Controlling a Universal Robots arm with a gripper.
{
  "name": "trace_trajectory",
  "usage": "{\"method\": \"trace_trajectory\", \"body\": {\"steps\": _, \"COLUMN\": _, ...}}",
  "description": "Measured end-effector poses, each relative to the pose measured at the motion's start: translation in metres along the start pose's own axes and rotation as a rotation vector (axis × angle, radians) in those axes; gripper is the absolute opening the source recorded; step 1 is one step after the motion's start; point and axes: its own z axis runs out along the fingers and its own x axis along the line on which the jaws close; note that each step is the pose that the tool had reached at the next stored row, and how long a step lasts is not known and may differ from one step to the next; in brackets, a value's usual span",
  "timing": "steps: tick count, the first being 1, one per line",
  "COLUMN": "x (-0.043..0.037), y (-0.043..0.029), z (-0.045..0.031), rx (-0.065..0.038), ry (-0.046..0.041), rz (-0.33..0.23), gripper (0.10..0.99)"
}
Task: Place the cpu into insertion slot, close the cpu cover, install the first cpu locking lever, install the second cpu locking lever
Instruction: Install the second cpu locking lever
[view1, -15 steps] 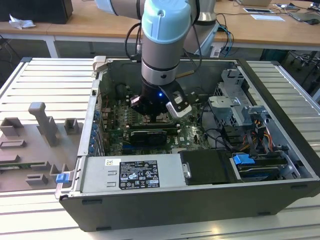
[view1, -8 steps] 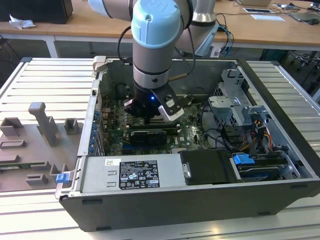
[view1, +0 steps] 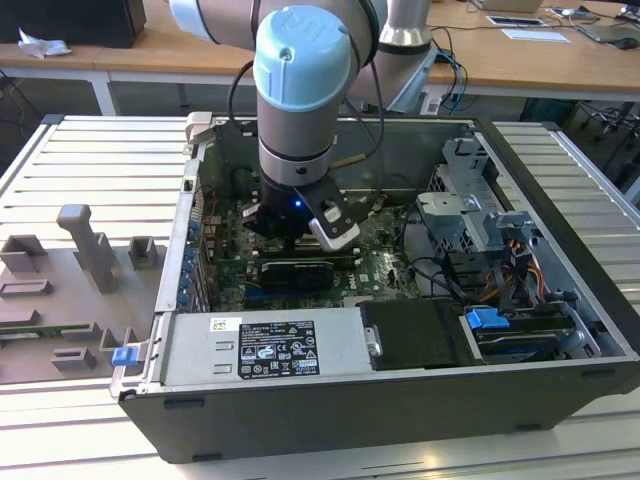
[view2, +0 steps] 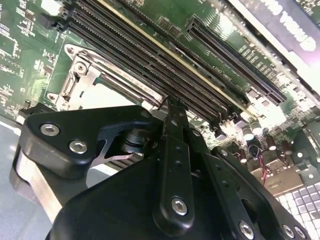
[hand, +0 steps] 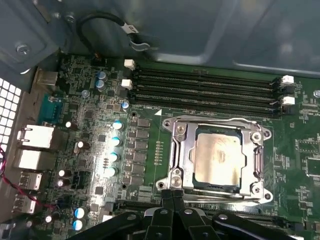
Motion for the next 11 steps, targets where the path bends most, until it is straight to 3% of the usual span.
{"method": "trace_trajectory", "body": {"steps": 4, "x": 0.0017, "y": -0.0018, "z": 0.0021, "rx": -0.024, "ry": -0.0031, "rz": -0.002, "gripper": 0.106}}
{"method": "trace_trajectory", "body": {"steps": 8, "x": 0.0032, "y": -0.0036, "z": 0.0057, "rx": -0.037, "ry": -0.0046, "rz": -0.004, "gripper": 0.106}}
{"method": "trace_trajectory", "body": {"steps": 10, "x": 0.0032, "y": -0.004, "z": 0.0078, "rx": -0.054, "ry": -0.0067, "rz": -0.005, "gripper": 0.106}}
{"method": "trace_trajectory", "body": {"steps": 11, "x": 0.0034, "y": -0.0041, "z": 0.008, "rx": -0.057, "ry": -0.0067, "rz": -0.005, "gripper": 0.106}}
